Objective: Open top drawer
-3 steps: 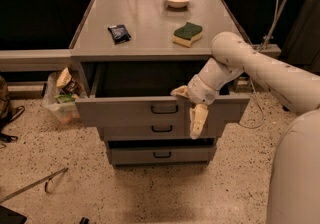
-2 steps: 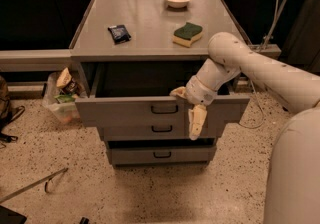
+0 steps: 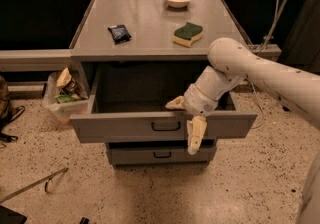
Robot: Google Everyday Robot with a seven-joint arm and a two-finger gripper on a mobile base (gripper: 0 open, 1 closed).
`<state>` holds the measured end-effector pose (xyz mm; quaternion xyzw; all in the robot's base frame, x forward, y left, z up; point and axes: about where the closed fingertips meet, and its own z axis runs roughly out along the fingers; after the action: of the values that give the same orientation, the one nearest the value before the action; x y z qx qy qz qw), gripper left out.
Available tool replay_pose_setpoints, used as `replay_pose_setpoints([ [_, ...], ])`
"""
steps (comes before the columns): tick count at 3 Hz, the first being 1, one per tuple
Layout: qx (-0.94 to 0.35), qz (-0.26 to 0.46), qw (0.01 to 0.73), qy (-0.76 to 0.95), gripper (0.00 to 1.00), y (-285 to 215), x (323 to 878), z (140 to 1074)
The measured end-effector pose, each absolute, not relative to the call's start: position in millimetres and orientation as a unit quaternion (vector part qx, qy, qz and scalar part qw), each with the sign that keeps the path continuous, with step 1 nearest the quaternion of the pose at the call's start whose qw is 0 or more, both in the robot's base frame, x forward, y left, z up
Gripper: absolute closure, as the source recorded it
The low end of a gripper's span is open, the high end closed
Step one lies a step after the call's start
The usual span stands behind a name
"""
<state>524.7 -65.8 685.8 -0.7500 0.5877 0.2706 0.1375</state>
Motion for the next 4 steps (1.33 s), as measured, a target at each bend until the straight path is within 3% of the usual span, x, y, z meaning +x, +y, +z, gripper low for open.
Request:
replay_pose_setpoints([
  [4, -0.744, 0.301, 0.121, 0.585, 0.00, -64, 507, 673],
])
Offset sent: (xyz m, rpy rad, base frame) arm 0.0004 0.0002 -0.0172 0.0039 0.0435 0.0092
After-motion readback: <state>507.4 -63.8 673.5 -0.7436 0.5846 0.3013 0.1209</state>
